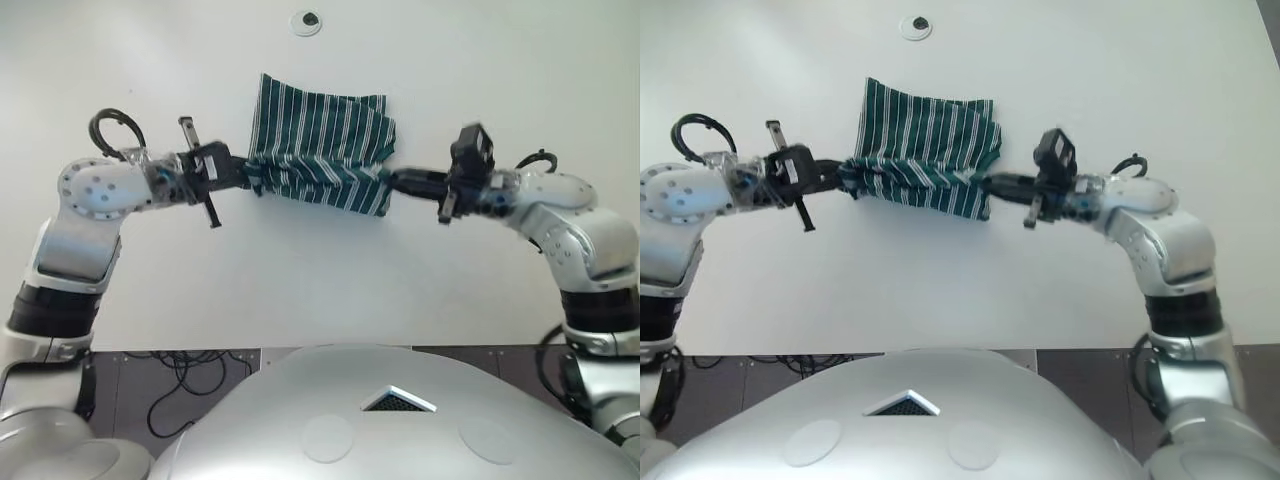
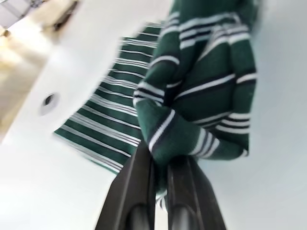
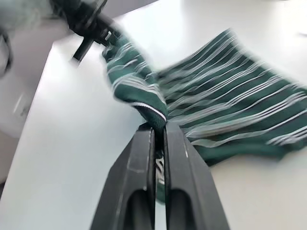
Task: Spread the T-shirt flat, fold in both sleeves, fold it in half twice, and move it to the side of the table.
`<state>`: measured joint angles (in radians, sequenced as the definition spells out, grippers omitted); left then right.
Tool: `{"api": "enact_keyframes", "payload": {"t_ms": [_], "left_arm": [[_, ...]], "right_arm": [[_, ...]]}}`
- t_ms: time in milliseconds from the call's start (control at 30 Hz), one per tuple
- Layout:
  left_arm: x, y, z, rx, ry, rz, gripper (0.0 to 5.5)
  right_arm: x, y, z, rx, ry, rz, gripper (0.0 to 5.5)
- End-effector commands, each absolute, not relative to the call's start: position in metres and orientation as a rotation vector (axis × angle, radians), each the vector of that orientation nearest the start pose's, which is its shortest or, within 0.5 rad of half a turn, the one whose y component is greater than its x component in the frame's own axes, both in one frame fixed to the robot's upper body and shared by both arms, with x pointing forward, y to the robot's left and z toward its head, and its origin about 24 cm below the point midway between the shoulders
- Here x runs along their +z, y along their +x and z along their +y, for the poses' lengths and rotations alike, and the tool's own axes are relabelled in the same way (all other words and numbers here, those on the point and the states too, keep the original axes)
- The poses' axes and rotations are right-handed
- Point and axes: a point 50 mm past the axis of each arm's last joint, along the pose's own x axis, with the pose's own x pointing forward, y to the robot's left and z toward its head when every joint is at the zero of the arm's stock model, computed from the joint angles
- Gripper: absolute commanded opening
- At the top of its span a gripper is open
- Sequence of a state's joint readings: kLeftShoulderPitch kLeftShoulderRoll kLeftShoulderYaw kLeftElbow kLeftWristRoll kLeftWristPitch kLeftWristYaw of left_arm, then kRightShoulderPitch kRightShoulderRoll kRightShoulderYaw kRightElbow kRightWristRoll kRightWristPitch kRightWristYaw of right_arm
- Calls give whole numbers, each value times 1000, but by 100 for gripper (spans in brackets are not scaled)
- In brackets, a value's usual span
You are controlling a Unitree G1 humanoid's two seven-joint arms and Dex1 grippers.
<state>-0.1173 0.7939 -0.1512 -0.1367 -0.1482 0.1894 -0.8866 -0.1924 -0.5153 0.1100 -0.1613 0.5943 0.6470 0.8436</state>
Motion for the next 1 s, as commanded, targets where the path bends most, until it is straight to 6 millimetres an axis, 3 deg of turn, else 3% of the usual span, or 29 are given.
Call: {"api": "enact_keyframes", "payload": {"t_ms": [33,167,267,300,333,567,667,800,900,1000], "left_arm": [[95,273,206,-852,491,278,4],[97,308,195,-763,419,257,4],[85,324,189,-746,403,327,4],[79,327,187,-737,399,351,32],[75,330,186,-726,391,371,46],[76,360,178,-568,313,309,149],[79,373,189,-393,288,277,149],[85,377,204,-273,316,213,149],[86,363,183,-481,309,136,116],[82,352,176,-542,354,126,63]], "right_arm": [[91,277,-142,993,266,319,1],[80,292,-139,916,293,336,1],[68,301,-139,860,295,364,1],[63,304,-138,838,294,377,1],[60,305,-138,825,295,387,38],[44,310,-138,739,294,426,150],[41,320,-146,605,249,400,150],[52,328,-148,513,153,275,150],[66,322,-125,646,122,184,96],[61,308,-90,887,59,216,38]]}}
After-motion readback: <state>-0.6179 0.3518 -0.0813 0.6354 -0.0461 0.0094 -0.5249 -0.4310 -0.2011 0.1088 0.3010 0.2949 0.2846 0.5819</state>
